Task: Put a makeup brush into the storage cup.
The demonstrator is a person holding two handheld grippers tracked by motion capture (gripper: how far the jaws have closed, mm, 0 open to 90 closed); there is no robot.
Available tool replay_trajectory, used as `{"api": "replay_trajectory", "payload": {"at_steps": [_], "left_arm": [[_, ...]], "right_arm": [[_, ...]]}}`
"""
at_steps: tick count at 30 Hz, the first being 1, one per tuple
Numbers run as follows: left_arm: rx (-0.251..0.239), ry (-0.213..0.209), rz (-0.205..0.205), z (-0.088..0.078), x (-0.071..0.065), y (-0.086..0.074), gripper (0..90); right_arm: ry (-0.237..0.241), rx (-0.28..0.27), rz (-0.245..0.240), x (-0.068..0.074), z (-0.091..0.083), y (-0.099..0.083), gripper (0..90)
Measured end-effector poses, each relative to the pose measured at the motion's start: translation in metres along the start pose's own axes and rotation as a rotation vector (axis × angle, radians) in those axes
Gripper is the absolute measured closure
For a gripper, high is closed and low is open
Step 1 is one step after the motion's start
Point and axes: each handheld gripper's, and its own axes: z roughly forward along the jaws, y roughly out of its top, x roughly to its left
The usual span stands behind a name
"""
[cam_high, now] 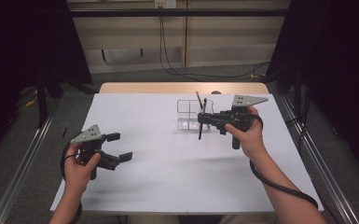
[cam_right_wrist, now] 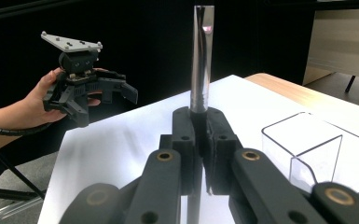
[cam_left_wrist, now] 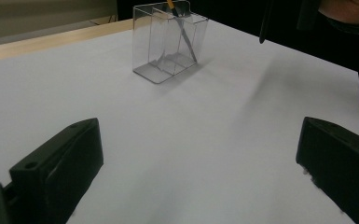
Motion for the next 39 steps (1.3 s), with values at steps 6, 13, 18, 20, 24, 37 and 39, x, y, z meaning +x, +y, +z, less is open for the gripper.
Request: {"api": "replay_trajectory", "payload": {"at_steps": [6,13,18,20,24,37,39], "left_arm": [[-0.005,0.013,0.001,-0.004,0.0,-0.003,0.6],[-0.012,0.023,-0.002,-0.008,0.001,-0.006,0.6],[-0.018,0.025,0.001,-0.011,0.002,-0.006,0.6],[-0.019,0.026,0.003,-0.011,0.002,-0.006,0.6],[-0.012,0.032,0.006,-0.01,0.002,-0.008,0.6],[-0.03,0.031,-0.006,-0.015,0.002,-0.011,0.6],[-0.026,0.026,-0.003,-0.015,0.001,-0.011,0.6]], "right_arm": [[-0.005,0.003,-0.004,-0.001,-0.001,0.002,84.9],[-0.014,0.004,-0.013,-0.004,-0.003,0.005,84.9],[-0.031,0.009,-0.02,-0.007,-0.005,0.006,84.9],[-0.035,0.012,-0.022,-0.008,-0.005,0.007,84.9],[-0.048,0.02,-0.026,-0.011,-0.003,0.009,84.9],[-0.097,-0.005,-0.056,-0.02,-0.003,0.024,84.9],[-0.111,-0.009,-0.059,-0.021,-0.002,0.027,84.9]]}}
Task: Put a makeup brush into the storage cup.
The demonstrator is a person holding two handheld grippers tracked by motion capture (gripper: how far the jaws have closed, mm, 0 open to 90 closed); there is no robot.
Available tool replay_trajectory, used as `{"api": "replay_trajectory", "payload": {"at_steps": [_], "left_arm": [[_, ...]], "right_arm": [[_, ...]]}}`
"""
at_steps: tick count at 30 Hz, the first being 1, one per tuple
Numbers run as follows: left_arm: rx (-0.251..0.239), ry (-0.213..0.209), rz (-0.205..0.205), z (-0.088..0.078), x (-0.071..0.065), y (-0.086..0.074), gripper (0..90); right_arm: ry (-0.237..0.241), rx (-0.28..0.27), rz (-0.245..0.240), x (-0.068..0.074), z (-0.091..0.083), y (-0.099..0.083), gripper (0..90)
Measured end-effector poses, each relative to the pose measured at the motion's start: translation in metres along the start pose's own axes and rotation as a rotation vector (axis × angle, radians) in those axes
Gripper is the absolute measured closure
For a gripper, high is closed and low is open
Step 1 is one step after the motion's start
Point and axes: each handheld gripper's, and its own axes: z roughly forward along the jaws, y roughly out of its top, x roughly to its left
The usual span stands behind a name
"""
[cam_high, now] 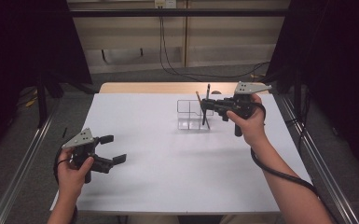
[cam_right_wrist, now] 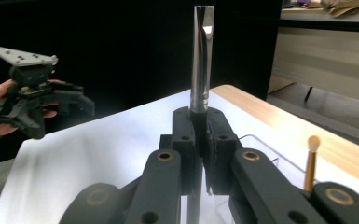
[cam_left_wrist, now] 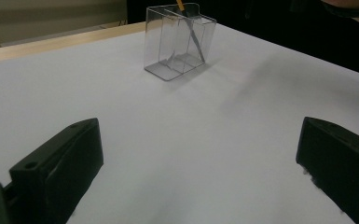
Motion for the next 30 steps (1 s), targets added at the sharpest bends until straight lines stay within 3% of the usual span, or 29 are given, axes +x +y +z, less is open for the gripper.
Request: {"api": "replay_trajectory", "payload": {"at_steps": [30], "left_arm": [[0.004,0.005,0.0,-0.004,0.001,-0.002,0.6]], "right_arm": [[-0.117,-0.028,-0.01,-0.021,0.017,0.024,84.9]]}}
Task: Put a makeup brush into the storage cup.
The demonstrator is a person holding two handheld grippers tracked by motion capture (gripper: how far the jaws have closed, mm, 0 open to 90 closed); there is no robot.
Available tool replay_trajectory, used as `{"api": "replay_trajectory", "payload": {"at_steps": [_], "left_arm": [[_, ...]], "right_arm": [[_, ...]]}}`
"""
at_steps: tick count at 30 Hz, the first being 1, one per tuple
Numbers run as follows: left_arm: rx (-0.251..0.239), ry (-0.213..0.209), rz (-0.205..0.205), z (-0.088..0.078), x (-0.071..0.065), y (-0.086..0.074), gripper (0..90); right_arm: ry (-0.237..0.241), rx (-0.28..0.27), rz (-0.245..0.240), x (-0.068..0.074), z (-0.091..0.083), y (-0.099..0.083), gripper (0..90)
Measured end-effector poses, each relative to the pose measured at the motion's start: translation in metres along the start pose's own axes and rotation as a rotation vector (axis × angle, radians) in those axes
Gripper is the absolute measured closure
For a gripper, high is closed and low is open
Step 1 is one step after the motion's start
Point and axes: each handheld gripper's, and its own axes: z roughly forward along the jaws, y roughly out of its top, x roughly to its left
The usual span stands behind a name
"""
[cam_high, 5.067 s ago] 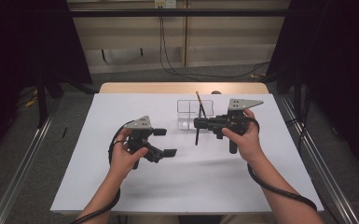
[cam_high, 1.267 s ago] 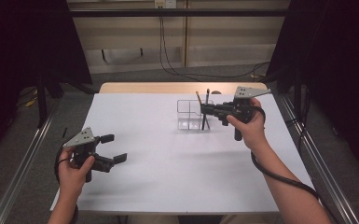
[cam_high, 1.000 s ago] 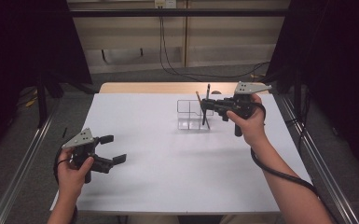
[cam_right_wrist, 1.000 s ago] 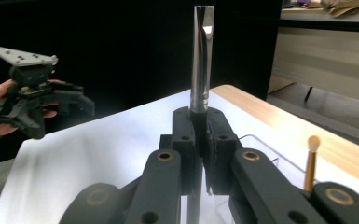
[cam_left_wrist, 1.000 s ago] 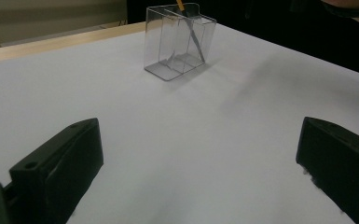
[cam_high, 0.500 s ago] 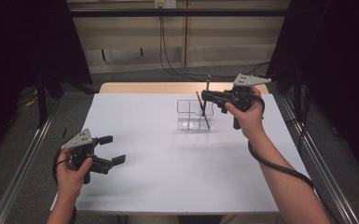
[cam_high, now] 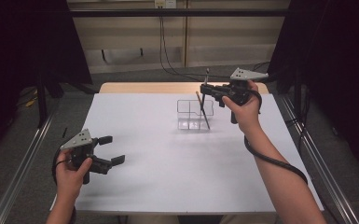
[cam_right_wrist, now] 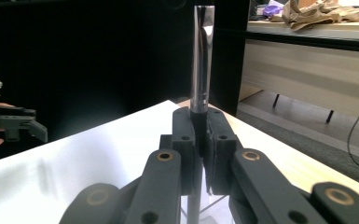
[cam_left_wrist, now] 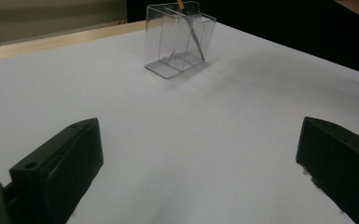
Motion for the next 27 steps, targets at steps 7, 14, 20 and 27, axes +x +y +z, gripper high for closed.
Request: {"api": "replay_trajectory", "payload": {"at_steps": [7,14,20,27], "left_arm": [[0.003,-0.002,-0.001,0.0,0.0,0.0,0.6],[0.002,-0.002,0.003,0.0,-0.001,0.0,0.6],[0.001,-0.002,0.002,0.001,-0.002,-0.001,0.6],[0.0,-0.001,0.003,0.001,-0.002,0.0,0.6]], "right_arm": [[-0.029,0.005,0.004,-0.004,0.004,0.0,84.9],[-0.059,0.013,0.012,-0.011,0.006,-0.003,84.8],[-0.081,0.018,0.019,-0.016,0.006,-0.009,84.9],[-0.107,0.034,0.026,-0.021,0.004,-0.017,84.8]]}}
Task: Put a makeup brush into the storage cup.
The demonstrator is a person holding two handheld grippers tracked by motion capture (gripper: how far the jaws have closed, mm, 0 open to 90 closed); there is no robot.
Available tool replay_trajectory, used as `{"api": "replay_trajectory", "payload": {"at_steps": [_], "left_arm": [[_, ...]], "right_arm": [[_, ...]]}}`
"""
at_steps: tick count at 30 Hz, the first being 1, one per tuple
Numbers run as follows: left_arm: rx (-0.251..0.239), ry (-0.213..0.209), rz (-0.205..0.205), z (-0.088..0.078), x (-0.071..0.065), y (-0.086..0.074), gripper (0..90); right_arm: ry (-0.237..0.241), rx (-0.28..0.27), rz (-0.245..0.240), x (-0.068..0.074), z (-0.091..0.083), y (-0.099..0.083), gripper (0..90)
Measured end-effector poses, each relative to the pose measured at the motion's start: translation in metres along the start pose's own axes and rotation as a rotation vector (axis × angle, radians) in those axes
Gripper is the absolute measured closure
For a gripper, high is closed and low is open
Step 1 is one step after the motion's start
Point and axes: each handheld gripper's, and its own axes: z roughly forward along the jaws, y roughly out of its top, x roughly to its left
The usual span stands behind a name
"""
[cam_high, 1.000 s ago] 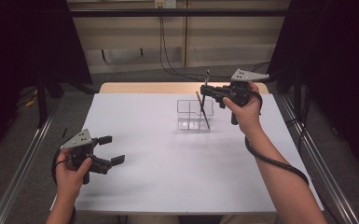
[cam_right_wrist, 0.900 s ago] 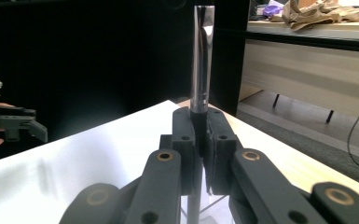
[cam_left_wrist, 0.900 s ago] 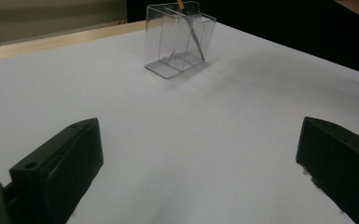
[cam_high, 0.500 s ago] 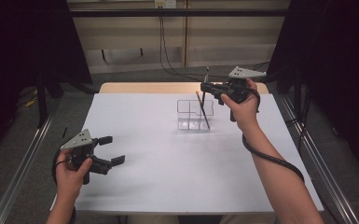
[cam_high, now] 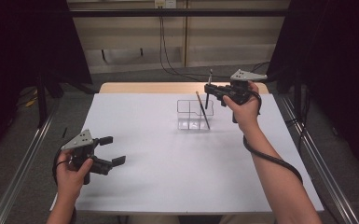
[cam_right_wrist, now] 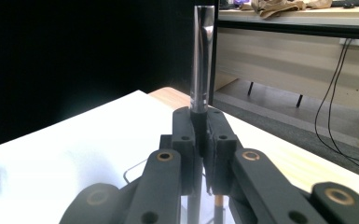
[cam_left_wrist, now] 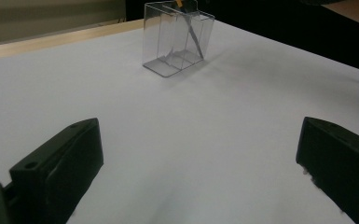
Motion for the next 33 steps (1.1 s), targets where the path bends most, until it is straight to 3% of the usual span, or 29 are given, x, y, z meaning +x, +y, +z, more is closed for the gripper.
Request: {"api": "replay_trajectory", "payload": {"at_steps": [10,33], "left_arm": [[0.007,-0.008,-0.004,0.0,-0.001,-0.001,0.6],[0.011,-0.009,-0.004,0.0,-0.004,-0.002,0.6]], "right_arm": [[-0.019,0.011,-0.003,-0.005,-0.002,-0.007,84.8],[-0.011,0.04,-0.027,-0.006,-0.001,-0.02,84.8]]}}
